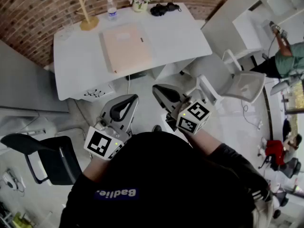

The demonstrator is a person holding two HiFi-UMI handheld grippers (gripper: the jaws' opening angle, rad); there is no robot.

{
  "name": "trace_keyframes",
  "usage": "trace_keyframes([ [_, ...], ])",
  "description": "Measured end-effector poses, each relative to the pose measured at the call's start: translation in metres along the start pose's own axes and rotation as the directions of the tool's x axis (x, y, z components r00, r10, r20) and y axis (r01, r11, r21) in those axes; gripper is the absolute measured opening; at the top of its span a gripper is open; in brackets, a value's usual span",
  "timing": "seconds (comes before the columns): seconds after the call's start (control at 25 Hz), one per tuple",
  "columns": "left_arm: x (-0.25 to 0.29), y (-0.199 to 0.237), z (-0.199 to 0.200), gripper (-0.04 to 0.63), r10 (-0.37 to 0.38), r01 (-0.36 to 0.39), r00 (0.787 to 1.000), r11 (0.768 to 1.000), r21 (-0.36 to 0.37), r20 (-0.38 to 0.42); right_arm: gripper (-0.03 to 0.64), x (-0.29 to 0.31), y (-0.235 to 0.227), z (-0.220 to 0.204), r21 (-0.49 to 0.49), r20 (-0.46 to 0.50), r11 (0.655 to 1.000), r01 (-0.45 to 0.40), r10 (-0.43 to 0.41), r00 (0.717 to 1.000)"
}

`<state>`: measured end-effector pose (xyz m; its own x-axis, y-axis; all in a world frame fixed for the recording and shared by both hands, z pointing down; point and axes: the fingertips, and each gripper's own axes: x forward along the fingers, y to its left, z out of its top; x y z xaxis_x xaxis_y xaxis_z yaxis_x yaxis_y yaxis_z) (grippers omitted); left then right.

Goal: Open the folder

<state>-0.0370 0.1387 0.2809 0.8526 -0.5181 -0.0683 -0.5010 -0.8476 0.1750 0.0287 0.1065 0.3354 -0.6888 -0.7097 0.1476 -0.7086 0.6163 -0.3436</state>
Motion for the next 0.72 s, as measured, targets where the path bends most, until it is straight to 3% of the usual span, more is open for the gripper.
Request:
trace_keyframes([
  [0.48, -0.030, 0.038, 0.004, -0.003, -0.066, 0.066, 0.998, 0.998, 0.003, 0.002, 0.027, 0.037, 0.024, -0.003, -0.008, 0.008, 0.997, 0.073, -0.073, 0.997],
  [0.72, -0.023, 0.051, -0.003, -0.003, -0.046, 0.045, 0.999, 0.999, -0.004, -0.019, 0.028, 0.042, 0.013, -0.001, 0.023, 0.000, 0.996, 0.083, -0.083, 0.997],
])
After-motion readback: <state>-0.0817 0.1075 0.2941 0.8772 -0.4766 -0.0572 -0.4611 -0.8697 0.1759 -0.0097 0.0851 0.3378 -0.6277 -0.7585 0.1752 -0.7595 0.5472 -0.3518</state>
